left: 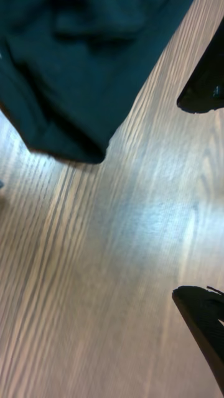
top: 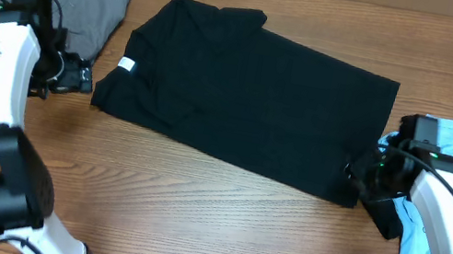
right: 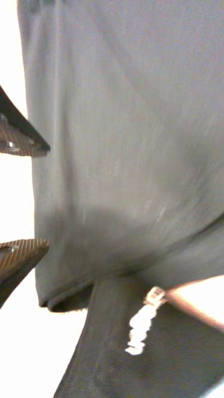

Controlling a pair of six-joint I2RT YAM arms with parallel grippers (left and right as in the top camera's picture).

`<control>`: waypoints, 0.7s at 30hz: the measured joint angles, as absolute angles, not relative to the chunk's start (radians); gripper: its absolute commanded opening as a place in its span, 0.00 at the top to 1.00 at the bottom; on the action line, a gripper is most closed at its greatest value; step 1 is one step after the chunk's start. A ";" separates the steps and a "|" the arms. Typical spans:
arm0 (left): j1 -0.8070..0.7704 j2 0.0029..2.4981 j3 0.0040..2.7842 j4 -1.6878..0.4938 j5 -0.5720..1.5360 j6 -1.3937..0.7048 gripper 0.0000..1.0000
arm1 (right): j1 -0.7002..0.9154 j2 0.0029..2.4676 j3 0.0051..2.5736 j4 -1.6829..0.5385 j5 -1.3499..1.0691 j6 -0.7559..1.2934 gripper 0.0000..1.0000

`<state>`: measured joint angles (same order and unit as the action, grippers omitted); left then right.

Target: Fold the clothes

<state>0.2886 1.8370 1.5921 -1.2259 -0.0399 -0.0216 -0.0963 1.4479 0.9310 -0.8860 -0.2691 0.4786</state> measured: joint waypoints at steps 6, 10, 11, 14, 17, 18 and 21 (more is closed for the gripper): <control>0.289 1.659 1.604 -1.340 -0.022 -0.080 0.07 | -0.096 1.274 0.961 -0.889 -0.343 0.471 0.44; 0.289 1.577 1.606 -1.403 -0.018 -0.106 0.05 | -0.096 1.227 0.961 -0.892 -0.368 0.470 0.38; 0.289 1.568 1.607 -1.420 -0.018 -0.108 0.04 | -0.096 1.225 0.961 -0.892 -0.371 0.470 0.38; 0.288 1.564 1.607 -1.464 -0.013 -0.114 0.03 | -0.097 1.226 0.961 -0.915 -0.378 0.472 0.35; 0.288 1.565 1.589 -1.467 -0.002 -0.115 0.03 | -0.097 1.227 0.961 -0.936 -0.382 0.471 0.34; 0.288 1.565 1.571 -1.459 0.006 -0.115 0.04 | -0.097 1.227 0.961 -0.939 -0.384 0.471 0.34; 0.288 1.565 1.488 -1.416 0.040 -0.123 0.04 | -0.096 1.228 0.961 -0.956 -0.386 0.471 0.33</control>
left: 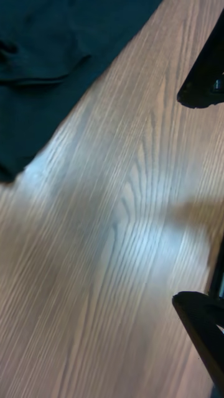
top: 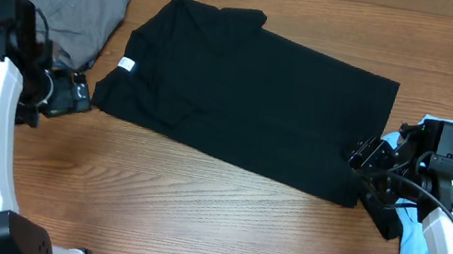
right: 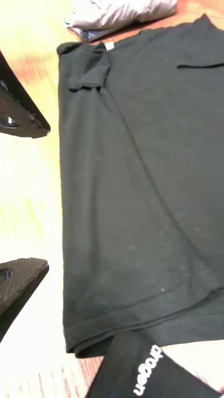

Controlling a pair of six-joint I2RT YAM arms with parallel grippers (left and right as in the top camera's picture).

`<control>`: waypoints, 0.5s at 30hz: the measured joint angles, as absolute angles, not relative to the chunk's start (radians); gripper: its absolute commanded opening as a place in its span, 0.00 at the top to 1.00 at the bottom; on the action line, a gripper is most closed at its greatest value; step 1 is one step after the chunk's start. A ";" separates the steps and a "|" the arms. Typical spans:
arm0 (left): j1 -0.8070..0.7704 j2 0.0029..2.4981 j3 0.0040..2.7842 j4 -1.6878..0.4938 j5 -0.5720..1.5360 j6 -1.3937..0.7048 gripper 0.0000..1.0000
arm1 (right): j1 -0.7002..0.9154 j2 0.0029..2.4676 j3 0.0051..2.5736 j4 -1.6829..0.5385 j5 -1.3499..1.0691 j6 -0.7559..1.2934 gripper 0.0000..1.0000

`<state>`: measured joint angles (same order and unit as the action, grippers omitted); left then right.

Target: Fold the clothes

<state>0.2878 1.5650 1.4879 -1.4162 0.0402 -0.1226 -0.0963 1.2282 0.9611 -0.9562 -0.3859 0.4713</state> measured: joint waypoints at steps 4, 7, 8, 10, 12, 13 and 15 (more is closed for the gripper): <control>0.288 1.566 1.360 -1.334 0.117 -0.125 0.04 | -0.096 1.240 0.961 -0.975 -0.385 0.471 0.33; 0.288 1.567 1.283 -1.257 0.176 -0.126 0.04 | -0.096 1.262 0.961 -1.010 -0.384 0.479 0.32; 0.288 1.567 1.265 -1.231 0.189 -0.126 0.02 | -0.097 1.273 0.961 -1.021 -0.380 0.484 0.32; 0.288 1.567 1.243 -1.197 0.206 -0.127 0.00 | -0.096 1.299 0.961 -1.031 -0.375 0.492 0.32; 0.288 1.567 1.229 -1.141 0.219 -0.129 0.00 | -0.096 1.343 0.962 -1.040 -0.372 0.498 0.32; 0.288 1.567 1.222 -1.118 0.223 -0.129 0.00 | -0.096 1.362 0.962 -1.045 -0.370 0.501 0.32; 0.288 1.567 1.206 -1.075 0.230 -0.129 0.00 | -0.096 1.412 0.962 -1.059 -0.367 0.508 0.32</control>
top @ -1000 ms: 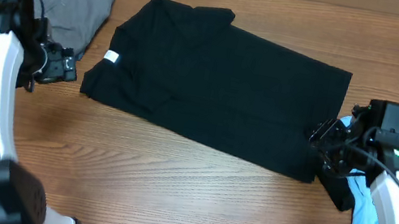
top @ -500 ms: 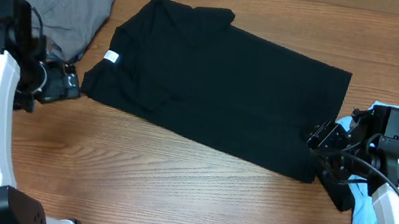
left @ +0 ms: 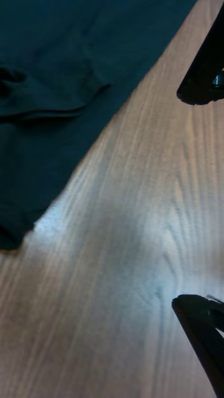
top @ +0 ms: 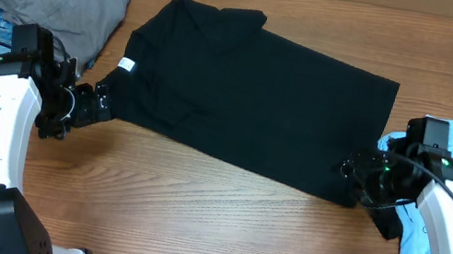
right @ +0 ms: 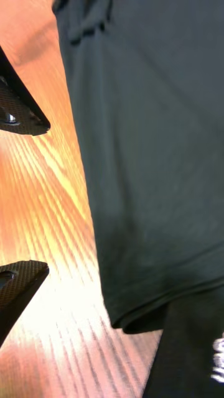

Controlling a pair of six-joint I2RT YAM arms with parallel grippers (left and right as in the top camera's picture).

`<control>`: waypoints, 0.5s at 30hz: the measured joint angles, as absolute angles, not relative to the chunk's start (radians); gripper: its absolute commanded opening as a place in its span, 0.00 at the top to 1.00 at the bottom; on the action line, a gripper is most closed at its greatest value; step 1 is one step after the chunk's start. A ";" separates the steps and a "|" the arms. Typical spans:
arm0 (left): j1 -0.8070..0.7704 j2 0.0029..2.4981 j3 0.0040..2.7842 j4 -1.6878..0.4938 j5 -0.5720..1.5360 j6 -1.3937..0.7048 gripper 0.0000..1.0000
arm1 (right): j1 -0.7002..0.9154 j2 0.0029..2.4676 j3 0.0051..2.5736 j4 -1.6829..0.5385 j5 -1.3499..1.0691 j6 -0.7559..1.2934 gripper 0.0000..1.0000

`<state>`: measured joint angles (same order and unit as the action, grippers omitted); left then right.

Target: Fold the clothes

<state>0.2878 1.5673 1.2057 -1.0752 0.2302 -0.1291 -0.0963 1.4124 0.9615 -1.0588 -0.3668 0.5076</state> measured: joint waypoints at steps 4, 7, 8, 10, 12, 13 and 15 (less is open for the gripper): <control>0.283 1.567 1.145 -0.995 0.236 -0.132 0.00 | -0.096 1.513 0.961 -1.066 -0.365 0.524 0.31; 0.261 1.574 1.094 -0.928 0.236 -0.133 0.00 | -0.096 1.569 0.961 -1.064 -0.363 0.533 0.31; 0.253 1.581 1.077 -0.901 0.236 -0.133 0.00 | -0.096 1.581 0.961 -1.064 -0.363 0.535 0.31; 0.241 1.604 1.043 -0.828 0.224 -0.137 0.00 | -0.096 1.603 0.961 -1.060 -0.363 0.540 0.31; 0.235 1.637 1.021 -0.753 0.214 -0.144 0.00 | -0.096 1.613 0.961 -1.058 -0.363 0.543 0.31; 0.235 1.655 1.017 -0.716 0.211 -0.148 0.01 | -0.096 1.615 0.961 -1.058 -0.363 0.544 0.31; 0.235 1.697 1.014 -0.637 0.208 -0.152 0.01 | -0.096 1.615 0.961 -1.058 -0.363 0.546 0.31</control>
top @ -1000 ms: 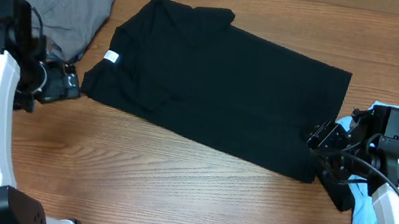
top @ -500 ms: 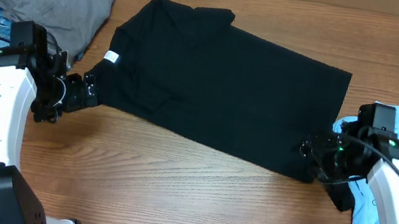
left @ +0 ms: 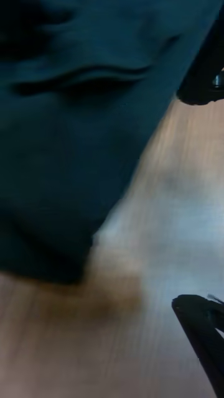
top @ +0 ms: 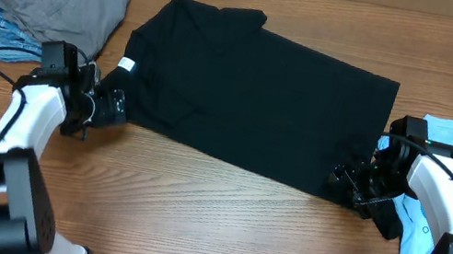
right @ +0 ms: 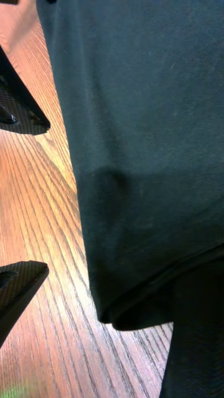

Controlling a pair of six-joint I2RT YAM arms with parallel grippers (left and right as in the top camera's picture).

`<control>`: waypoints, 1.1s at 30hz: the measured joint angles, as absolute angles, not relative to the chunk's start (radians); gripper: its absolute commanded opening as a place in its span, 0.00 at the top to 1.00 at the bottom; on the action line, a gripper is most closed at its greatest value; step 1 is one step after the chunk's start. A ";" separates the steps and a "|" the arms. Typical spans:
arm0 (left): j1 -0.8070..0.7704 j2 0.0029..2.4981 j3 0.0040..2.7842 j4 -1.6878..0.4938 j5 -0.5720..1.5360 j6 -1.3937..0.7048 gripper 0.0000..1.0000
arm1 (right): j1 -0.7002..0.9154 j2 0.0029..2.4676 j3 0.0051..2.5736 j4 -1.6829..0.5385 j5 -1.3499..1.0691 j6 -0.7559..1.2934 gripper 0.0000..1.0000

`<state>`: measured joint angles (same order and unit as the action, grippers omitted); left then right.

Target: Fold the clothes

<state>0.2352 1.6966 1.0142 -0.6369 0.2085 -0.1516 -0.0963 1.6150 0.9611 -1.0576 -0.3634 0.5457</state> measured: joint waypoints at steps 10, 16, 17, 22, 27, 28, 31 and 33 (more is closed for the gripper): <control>0.235 1.829 1.025 -0.379 0.206 -0.198 0.12 | -0.096 1.615 0.961 -1.014 -0.394 0.466 0.31; 0.238 1.864 1.046 -0.363 0.204 -0.235 0.56 | -0.096 1.615 0.961 -1.034 -0.406 0.384 0.33; 0.240 1.866 1.049 -0.372 0.205 -0.236 0.60 | -0.096 1.615 0.961 -1.038 -0.407 0.378 0.34; 0.242 1.868 1.061 -0.453 0.214 -0.244 0.79 | -0.096 1.615 0.961 -1.045 -0.370 0.412 0.36; 0.261 1.868 1.081 -0.575 0.213 -0.250 0.86 | -0.096 1.615 0.961 -1.065 -0.309 0.481 0.37; 0.266 1.867 1.085 -0.599 0.208 -0.250 0.86 | -0.096 1.615 0.961 -1.074 -0.297 0.498 0.37; 0.289 1.859 1.089 -0.668 0.178 -0.249 0.86 | -0.096 1.615 0.961 -1.111 -0.250 0.545 0.37; 0.306 1.852 1.089 -0.705 0.145 -0.249 0.87 | -0.096 1.615 0.961 -1.123 -0.231 0.561 0.37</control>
